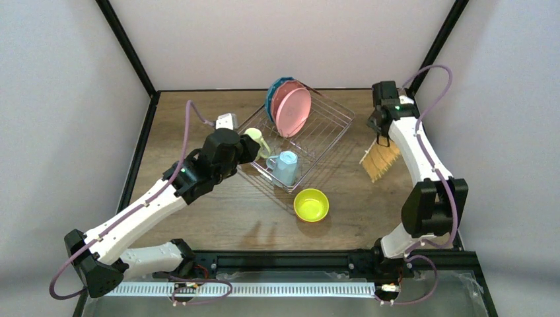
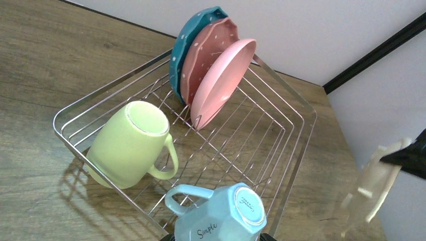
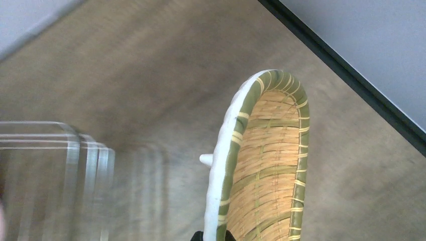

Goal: Load the mixed dishes into the dish rack
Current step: Insert the plate into the dish rack.

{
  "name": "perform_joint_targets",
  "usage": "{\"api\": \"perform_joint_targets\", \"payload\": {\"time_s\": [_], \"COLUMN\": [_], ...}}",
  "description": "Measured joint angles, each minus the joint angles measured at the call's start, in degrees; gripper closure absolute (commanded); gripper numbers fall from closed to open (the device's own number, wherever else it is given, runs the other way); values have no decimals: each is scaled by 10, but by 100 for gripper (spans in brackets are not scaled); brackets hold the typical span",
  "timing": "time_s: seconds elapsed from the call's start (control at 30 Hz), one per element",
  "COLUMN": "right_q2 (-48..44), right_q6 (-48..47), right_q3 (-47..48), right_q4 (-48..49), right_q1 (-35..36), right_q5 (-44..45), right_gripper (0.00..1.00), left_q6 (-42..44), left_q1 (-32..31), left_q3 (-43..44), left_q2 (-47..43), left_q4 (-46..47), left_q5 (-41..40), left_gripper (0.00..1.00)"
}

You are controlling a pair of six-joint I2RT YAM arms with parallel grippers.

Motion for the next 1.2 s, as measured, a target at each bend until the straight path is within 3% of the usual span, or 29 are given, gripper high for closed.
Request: {"api": "perform_joint_targets", "payload": {"time_s": [0.37,0.8,1.2], "right_q2": [3,48,113], "right_q6": [9,50,92], "right_q3": [172,178,218], "right_q4": [17,114,193], "right_q1": [57,110,154], "right_q5": [-58,-156,-190], "right_gripper": [99,99,99], "left_q6": [-7,-3,2], "left_q1": [0,0,0], "left_q3": [-5,-5,4], "left_q2": [2,23,42], "left_q4": [-11,-25,-43], "left_q5": [-6,-7,-3], "left_gripper": [4,4,4]}}
